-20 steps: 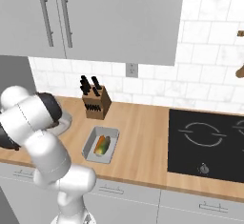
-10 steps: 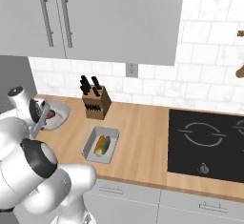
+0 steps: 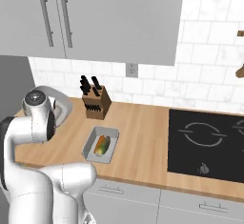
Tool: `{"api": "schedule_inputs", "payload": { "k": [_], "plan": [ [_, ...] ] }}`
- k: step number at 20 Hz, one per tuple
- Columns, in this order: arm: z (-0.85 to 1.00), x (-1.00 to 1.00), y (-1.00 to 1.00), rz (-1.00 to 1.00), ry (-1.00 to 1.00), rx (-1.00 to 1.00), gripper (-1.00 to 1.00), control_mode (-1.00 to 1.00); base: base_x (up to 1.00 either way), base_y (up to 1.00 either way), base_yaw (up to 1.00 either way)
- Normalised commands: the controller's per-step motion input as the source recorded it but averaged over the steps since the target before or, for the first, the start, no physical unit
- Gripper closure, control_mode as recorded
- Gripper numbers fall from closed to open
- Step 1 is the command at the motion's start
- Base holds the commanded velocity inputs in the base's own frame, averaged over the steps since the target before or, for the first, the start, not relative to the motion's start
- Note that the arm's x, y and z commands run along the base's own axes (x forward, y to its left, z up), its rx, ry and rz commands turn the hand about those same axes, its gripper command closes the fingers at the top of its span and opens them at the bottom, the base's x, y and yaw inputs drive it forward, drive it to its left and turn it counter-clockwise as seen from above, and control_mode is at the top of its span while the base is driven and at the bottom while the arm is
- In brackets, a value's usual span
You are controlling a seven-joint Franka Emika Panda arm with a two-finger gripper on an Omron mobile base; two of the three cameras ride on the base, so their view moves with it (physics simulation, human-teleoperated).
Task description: Take the meat container that has the chicken drumstick and place it on the second highest rack of the freezer. Then take the vegetable container that has the cucumber and carrot and place it on the highest rack of the freezer.
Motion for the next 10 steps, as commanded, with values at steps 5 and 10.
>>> {"api": "schedule_inputs", "payload": {
  "k": [5,10],
  "plan": [
    [0.93,-0.61,-0.97,0.07,0.08,-0.11,1.00,-1.00,0.00,0.00,0.00],
    [0.56,-0.27,-0.99,0.02,0.17,-0.30,1.00,-1.00,0.00,0.00,0.00]
  ]
}}
